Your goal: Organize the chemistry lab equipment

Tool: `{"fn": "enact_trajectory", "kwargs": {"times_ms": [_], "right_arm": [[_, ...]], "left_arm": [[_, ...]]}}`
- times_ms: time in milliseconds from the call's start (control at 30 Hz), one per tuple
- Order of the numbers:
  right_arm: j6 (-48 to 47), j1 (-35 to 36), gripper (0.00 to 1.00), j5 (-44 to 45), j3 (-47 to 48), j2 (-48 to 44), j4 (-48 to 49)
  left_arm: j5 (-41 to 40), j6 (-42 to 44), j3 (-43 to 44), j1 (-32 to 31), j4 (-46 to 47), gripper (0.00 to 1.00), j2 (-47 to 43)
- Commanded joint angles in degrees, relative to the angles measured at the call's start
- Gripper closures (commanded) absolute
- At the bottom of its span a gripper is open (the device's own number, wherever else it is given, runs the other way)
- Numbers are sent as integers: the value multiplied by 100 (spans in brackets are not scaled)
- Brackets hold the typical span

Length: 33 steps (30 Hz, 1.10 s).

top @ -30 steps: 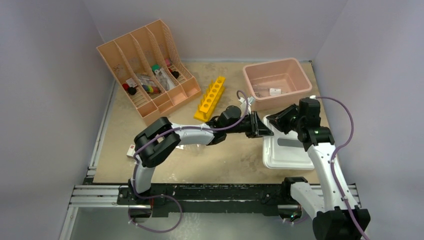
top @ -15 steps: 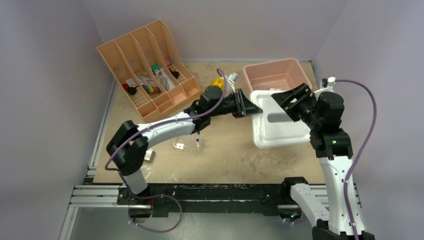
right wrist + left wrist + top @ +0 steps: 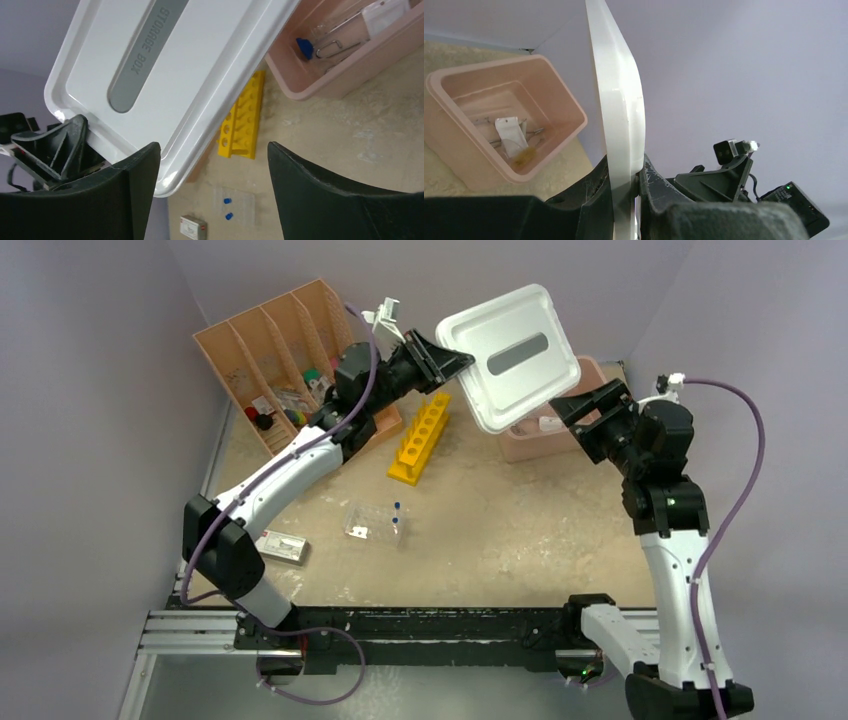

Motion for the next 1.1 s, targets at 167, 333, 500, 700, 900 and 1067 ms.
{"fn": "enact_trajectory", "kwargs": {"times_ms": [167, 333, 500, 700, 900, 1067], "right_arm": [[1232, 0, 23, -203, 150, 1096, 2183], [1841, -37, 38, -220, 303, 1740, 2844], [2225, -90, 37, -553, 126, 2201, 4187], [2766, -99, 51, -1535, 48, 2859, 6620], [3132, -100, 78, -1885, -117, 3068, 7113], [3023, -121, 93, -1815, -155, 2942, 7066]], "left_arm": [[476, -2120, 639, 631, 1954, 100, 783], [558, -2645, 888, 747, 2380, 100, 1044], [601, -3215, 876, 881, 2786, 100, 1115], [469, -4025, 508, 1062, 3133, 100, 993], [459, -3932, 521, 1149, 2968, 100, 908], [488, -3591, 525, 1168, 2599, 63, 911]]}}
